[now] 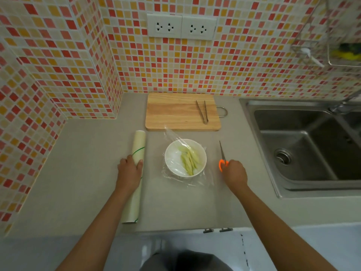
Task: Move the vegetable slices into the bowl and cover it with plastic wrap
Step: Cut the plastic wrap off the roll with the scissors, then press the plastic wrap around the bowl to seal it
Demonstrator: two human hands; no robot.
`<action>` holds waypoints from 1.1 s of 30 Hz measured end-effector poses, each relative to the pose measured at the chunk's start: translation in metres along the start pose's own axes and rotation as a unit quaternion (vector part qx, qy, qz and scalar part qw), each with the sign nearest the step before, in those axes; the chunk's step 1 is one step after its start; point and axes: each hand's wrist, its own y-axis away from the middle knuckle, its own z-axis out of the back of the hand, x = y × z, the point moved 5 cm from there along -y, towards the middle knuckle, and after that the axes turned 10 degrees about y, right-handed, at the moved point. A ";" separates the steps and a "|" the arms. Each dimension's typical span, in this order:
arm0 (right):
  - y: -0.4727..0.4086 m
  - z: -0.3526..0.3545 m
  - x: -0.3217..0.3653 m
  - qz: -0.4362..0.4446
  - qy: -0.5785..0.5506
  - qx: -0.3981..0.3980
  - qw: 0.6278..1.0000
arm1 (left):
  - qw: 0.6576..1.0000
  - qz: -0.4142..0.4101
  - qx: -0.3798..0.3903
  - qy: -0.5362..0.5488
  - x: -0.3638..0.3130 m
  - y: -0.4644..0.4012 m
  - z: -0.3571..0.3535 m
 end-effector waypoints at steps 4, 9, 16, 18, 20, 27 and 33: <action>0.007 -0.004 -0.001 -0.002 0.021 0.013 1.000 | 1.000 -0.008 -0.015 -0.024 0.000 0.003 -0.002; 0.010 -0.002 0.001 0.012 0.037 0.010 0.999 | 0.999 0.009 -0.006 -0.041 0.002 0.004 -0.004; 0.009 0.004 0.000 0.023 0.070 0.008 0.997 | 1.000 0.013 -0.015 -0.011 0.008 0.005 -0.005; 0.009 0.011 0.003 0.030 0.098 -0.007 0.995 | 1.000 0.020 -0.019 -0.002 0.008 0.006 -0.004; 0.009 0.020 0.007 0.033 0.091 -0.039 0.995 | 0.998 0.023 -0.052 -0.006 0.005 0.009 0.002; 0.008 0.041 0.064 0.127 -0.326 -0.030 0.936 | 0.956 -0.145 -0.157 0.203 -0.062 0.026 0.003; 0.010 0.021 0.103 0.133 -0.397 0.133 0.898 | 0.925 0.133 -0.025 0.355 -0.074 0.017 -0.056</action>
